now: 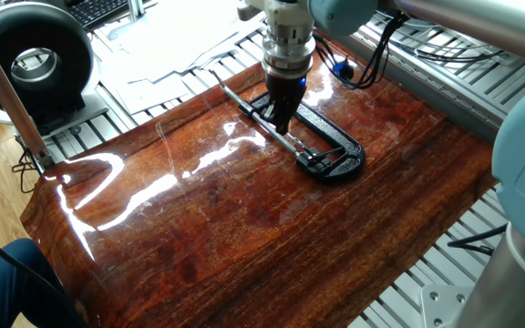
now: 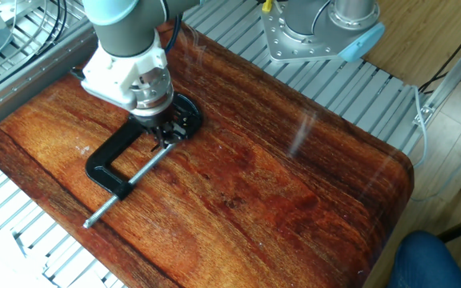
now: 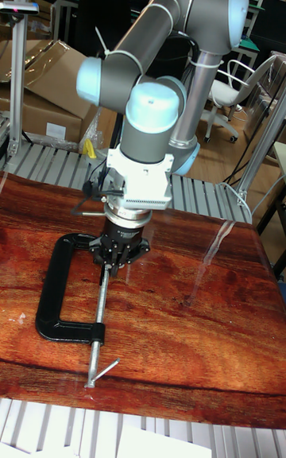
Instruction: Turn the hands of a clock
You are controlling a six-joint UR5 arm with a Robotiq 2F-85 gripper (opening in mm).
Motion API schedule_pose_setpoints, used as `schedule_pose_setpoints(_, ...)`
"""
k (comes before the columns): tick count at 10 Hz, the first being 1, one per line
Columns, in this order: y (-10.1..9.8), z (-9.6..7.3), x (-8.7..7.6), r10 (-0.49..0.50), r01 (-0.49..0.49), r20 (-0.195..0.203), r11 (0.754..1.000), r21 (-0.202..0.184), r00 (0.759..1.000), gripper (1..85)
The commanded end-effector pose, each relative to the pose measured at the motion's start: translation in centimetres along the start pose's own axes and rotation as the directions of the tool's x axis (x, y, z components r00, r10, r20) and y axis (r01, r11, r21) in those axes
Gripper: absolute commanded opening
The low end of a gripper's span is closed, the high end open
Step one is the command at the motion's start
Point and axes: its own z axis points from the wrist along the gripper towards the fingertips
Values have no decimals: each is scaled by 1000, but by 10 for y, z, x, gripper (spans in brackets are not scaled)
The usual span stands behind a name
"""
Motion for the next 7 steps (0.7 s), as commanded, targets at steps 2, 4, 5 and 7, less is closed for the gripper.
schedule_pose_setpoints(2, 8, 5, -5, -12, 13, 17, 999, -38, 1000, 10)
schedule_pose_setpoints(4, 11, 6, -10, -24, 26, 36, 998, -52, 999, 10)
schedule_pose_setpoints(5, 13, 6, -11, -28, 31, 43, 998, -63, 999, 10)
schedule_pose_setpoints(7, 8, 6, -11, -58, 61, 50, 996, -60, 997, 10)
